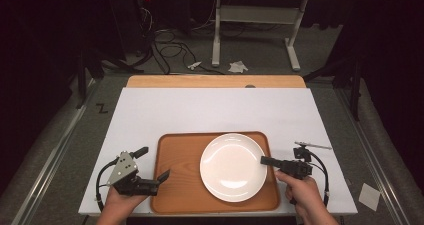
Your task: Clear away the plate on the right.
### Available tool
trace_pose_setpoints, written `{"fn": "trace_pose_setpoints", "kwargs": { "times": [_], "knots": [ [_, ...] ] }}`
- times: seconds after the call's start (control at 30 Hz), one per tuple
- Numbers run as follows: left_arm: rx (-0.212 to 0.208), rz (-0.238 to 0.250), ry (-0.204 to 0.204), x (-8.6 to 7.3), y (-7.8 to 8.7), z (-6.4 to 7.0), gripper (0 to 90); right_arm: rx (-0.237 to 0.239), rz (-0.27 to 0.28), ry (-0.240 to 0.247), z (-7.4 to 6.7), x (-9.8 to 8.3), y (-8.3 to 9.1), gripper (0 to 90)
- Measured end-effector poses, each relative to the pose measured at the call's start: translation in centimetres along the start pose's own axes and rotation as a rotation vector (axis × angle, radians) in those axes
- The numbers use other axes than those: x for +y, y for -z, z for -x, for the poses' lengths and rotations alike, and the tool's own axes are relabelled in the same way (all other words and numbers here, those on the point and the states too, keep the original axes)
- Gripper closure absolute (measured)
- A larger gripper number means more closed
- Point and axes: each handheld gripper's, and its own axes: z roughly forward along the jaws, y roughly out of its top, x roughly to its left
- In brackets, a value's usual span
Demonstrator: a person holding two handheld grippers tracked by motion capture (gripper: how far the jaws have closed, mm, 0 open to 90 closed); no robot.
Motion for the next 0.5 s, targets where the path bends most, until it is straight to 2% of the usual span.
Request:
{"fn": "trace_pose_setpoints", "kwargs": {
  "times": [0.5],
  "knots": [
    [0.0, -0.002, 0.0, -0.02, -0.02, 0.0, 0.2, -0.02, -0.01, -0.006, 0.53, 0.03, -0.25, 89.6]
  ]
}}
